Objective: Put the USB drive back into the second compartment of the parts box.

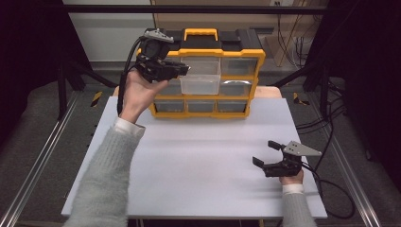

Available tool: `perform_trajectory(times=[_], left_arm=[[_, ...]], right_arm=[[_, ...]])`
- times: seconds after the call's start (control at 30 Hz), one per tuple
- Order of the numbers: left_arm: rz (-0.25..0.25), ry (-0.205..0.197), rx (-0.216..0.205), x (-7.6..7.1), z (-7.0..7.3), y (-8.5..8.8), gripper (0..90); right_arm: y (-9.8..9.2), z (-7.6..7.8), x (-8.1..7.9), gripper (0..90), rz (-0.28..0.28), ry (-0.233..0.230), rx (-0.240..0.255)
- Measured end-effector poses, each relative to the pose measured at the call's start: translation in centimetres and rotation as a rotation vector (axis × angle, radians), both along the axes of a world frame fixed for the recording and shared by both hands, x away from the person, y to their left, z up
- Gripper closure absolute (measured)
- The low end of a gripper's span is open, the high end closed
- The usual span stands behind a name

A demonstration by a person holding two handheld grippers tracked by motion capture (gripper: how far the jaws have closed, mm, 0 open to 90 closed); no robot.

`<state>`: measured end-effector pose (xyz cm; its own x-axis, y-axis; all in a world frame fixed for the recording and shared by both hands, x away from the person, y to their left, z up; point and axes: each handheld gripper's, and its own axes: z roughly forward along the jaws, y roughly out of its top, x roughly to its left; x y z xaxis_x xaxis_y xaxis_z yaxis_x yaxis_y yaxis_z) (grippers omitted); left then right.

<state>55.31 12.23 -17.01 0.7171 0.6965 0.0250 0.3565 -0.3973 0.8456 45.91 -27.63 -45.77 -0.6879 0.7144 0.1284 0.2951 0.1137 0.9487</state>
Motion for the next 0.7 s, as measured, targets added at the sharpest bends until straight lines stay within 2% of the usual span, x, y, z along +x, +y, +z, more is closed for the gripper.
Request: perform_trajectory(times=[0.27, 0.43, 0.53, 0.7], left_arm=[[0.020, -0.004, 0.011, 1.7, 0.0, -0.8, 78.8], [0.034, 0.008, 0.019, 2.8, -0.6, -1.0, 78.9], [0.033, 0.011, 0.003, 3.3, -1.0, -1.0, 78.8], [0.046, 0.018, 0.007, 4.1, -1.6, -1.2, 78.8]], right_arm=[[0.0, 0.0, 0.0, 2.0, -0.002, 0.000, -0.003], [0.0, 0.0, 0.0, 2.0, -0.003, 0.000, 0.000], [0.0, 0.0, 0.0, 2.0, -0.002, 0.000, -0.004], [0.0, 0.0, 0.0, 2.1, -0.003, 0.001, -0.002]])
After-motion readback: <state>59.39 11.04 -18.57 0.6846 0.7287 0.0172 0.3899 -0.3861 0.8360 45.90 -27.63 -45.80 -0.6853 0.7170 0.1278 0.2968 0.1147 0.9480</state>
